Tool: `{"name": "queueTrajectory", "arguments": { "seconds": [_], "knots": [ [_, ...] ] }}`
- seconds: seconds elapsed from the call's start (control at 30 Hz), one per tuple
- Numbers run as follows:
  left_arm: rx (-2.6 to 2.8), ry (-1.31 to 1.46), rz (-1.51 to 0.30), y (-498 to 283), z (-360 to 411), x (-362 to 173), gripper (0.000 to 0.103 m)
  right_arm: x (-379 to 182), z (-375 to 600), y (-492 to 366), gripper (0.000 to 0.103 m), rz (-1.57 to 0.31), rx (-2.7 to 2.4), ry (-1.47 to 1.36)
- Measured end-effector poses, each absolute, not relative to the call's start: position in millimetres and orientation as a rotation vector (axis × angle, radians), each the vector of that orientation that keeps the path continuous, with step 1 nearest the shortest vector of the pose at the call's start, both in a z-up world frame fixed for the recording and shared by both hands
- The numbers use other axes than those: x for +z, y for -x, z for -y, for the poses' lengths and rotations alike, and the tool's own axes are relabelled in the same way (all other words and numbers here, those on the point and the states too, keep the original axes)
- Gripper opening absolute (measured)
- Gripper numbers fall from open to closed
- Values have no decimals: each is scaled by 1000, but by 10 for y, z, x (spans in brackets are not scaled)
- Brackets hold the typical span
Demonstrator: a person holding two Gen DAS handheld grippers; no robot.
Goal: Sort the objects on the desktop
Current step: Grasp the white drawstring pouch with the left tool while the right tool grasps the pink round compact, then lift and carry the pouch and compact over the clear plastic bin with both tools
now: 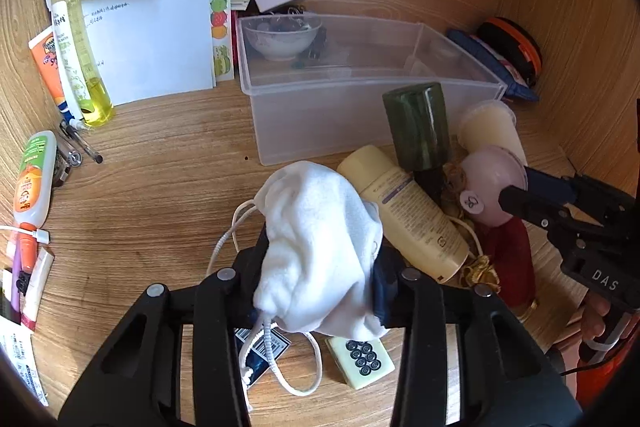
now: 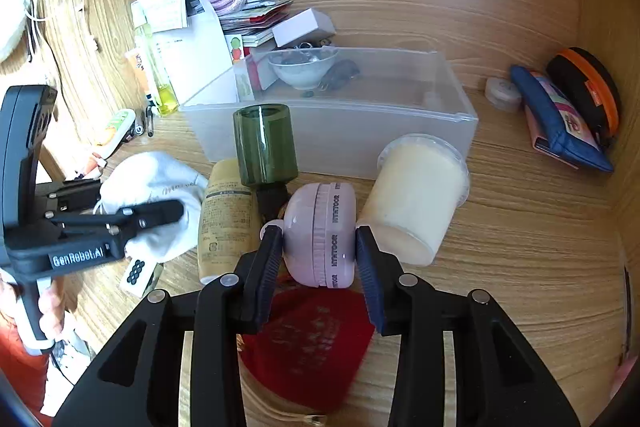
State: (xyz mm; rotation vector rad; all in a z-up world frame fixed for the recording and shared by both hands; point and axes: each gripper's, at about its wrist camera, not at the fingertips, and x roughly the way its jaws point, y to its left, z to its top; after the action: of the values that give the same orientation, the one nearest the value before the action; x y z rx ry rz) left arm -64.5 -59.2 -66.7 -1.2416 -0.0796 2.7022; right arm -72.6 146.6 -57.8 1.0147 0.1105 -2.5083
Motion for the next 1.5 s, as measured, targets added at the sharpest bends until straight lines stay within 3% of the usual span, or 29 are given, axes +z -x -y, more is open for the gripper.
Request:
{"name": "queueTrajectory", "arguments": {
  "seconds": [0.7,1.1,1.5],
  "knots": [
    [2779,1065,124,546,639,-186,38,-763,-1473,754,37,-139,-2484,-1048],
    [2808,987,110,499,636,34,38,-288,-1614,634,37,-97,-2497,-911],
    [2816,901,113,622,611,340,39,260,-1588,802,37,-191,-2570,-758]
  ]
}}
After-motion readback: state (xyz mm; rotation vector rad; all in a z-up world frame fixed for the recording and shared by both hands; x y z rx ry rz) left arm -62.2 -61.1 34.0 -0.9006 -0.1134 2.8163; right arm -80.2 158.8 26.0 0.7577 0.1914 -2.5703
